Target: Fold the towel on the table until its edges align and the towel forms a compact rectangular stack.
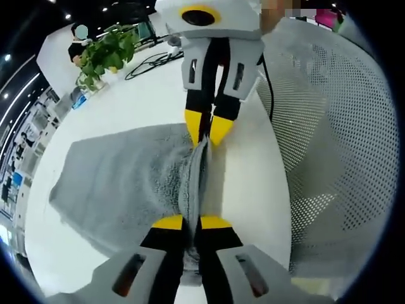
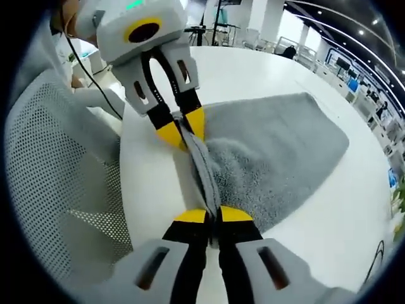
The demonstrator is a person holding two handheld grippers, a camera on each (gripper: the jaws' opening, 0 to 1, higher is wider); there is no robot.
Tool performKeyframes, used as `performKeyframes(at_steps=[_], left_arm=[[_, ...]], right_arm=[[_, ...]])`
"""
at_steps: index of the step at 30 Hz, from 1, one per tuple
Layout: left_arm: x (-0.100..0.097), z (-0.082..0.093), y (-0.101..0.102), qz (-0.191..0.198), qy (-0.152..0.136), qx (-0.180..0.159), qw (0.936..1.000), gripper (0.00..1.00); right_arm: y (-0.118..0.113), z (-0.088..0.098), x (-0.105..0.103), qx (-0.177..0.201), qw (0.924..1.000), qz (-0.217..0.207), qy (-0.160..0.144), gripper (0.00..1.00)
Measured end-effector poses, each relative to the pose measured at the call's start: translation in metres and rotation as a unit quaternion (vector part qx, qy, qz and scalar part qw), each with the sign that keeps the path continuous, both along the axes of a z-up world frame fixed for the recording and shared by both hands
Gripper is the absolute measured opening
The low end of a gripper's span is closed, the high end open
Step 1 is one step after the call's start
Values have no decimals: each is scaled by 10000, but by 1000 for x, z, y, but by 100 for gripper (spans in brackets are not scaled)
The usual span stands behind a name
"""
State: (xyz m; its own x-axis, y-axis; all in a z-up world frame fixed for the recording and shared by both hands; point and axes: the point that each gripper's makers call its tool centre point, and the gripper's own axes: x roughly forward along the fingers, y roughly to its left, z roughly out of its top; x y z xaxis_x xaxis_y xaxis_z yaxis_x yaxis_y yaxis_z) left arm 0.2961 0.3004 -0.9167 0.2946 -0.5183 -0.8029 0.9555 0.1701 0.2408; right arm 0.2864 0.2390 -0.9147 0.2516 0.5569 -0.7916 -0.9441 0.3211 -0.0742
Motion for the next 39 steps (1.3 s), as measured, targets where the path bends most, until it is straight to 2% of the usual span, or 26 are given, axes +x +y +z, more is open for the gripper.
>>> performKeyframes(at_steps=[8, 10, 14, 19, 30, 32, 34, 39], left_arm=[[-1, 5, 1, 37, -137, 28, 9999, 4], [-2, 13, 2, 95, -121, -44, 9999, 4], [-3, 21, 4, 60, -109, -79, 9999, 4], [-2, 30, 6, 135, -171, -163, 9996, 4], [-4, 54, 7, 179, -247, -357, 9989, 4], [-7, 59, 6, 192, -205, -417, 9987, 4], [-12, 63, 4, 357, 112, -630, 9973, 5], [-16, 78, 2, 424, 153, -806, 9957, 5]], right_arm=[[1, 3, 0, 20, 9999, -115, 43, 2], [0, 8, 0, 87, 9998, -171, 75, 2], [3, 15, -4, 110, 9999, -24, 12, 1], [5, 24, -2, 373, 9991, -127, 182, 1], [5, 49, -5, 659, 9975, -214, 111, 2], [5, 55, -7, 707, 9972, -227, 96, 2], [4, 61, -8, 746, 9969, -223, 67, 2], [1, 76, -13, 929, 9952, -297, 82, 2]])
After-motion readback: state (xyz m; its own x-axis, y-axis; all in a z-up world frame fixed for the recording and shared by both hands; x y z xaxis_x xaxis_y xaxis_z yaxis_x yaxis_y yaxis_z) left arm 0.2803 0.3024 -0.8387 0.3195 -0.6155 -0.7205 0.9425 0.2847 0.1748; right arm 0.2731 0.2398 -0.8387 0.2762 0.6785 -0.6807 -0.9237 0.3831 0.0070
